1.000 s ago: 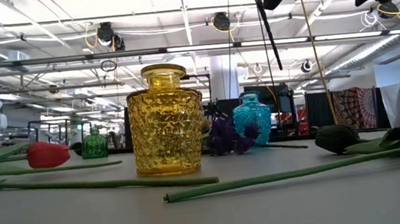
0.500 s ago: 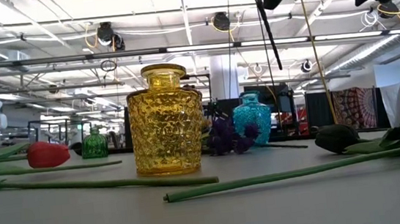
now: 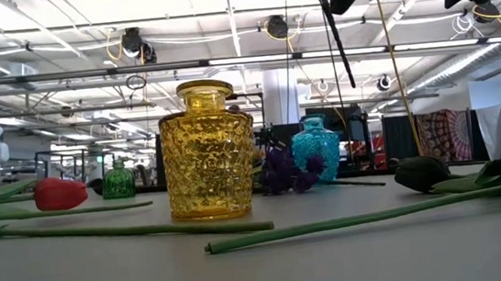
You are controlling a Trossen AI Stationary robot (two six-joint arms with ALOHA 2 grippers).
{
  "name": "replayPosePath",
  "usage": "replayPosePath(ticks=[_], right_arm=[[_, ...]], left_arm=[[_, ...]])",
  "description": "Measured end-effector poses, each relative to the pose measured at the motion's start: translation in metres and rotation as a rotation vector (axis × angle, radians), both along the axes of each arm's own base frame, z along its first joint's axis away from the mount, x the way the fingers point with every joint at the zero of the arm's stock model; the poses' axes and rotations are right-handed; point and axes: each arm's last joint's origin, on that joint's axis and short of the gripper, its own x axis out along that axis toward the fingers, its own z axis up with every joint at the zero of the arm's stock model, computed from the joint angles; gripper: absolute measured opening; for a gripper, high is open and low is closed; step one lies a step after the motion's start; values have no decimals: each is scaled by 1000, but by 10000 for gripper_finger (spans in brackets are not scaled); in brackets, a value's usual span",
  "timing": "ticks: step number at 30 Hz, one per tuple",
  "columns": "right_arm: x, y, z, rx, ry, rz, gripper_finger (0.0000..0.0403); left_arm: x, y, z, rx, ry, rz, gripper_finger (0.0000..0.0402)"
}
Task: Sort flowers into vase by color
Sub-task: Put the bottom left violet flower into the yellow vase
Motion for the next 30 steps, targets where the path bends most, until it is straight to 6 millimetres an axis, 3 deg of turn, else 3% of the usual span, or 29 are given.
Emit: replayPosePath(ticks=[6, 15, 30], right_arm=[[0, 0, 0, 1, 1, 0, 1], [0, 0, 0, 1, 3, -4, 44], [0, 0, -4, -8, 49, -1, 102]], left_arm=[[0, 0, 0, 8, 2, -2, 176], [0, -1, -1, 54, 12, -18, 19], [-3, -3, -4, 99, 86, -26, 7]])
